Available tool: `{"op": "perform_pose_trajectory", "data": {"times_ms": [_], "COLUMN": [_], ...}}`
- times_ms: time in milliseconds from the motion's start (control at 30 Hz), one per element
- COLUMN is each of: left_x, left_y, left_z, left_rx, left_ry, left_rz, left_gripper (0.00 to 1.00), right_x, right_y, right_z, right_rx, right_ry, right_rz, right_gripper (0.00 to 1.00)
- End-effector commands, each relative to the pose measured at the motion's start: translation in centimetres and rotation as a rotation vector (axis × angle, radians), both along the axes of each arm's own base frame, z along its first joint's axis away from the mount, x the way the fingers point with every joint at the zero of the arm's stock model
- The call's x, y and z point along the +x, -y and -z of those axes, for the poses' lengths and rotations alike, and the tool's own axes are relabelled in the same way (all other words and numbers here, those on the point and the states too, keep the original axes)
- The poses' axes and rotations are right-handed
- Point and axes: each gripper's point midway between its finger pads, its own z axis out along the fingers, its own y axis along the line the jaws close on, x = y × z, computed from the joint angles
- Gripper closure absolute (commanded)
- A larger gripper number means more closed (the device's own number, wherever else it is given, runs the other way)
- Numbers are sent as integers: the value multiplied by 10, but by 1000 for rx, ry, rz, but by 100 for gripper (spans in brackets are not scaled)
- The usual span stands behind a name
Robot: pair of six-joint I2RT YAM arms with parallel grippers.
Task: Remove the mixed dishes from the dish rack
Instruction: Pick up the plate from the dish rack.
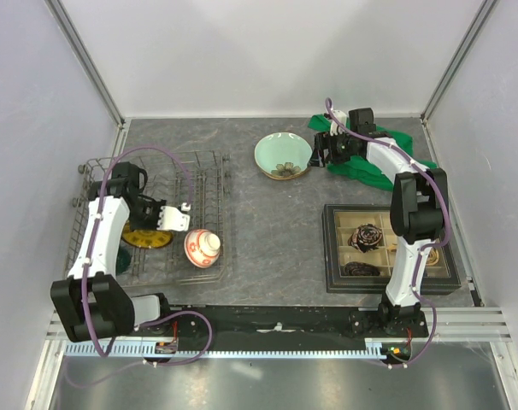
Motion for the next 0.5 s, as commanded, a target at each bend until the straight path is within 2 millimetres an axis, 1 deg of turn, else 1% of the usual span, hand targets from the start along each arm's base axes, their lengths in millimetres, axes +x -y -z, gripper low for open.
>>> {"op": "perform_pose_trajectory", "data": {"times_ms": [0, 233, 267, 333, 367, 433, 467], "left_x": [13, 16, 16, 13, 15, 14, 17], "left_y": [5, 14, 19, 25, 31, 38, 44], "left_z": [-19, -43, -51, -58, -68, -76, -88], "left_rx": [-4, -33, -56, -91, -130, -175, -221], "left_ry": [128, 222, 246, 248, 266, 265, 284], "left_rz": [75, 100, 105, 107, 100, 86, 62], "left_gripper": [92, 98, 98, 98, 99, 98, 99], "right_x": [2, 2, 2, 1, 1, 0, 0], "right_y": [-1, -1, -1, -1, -1, -3, -3], "right_z": [-1, -4, -5, -6, -9, -12, -17], "right_rx": [21, 28, 28, 28, 31, 36, 40], "right_ry": [15, 19, 20, 23, 27, 33, 41], "right_rz": [-17, -19, -19, -21, -23, -28, -29], "right_gripper": [16, 17, 17, 16, 16, 16, 16]}}
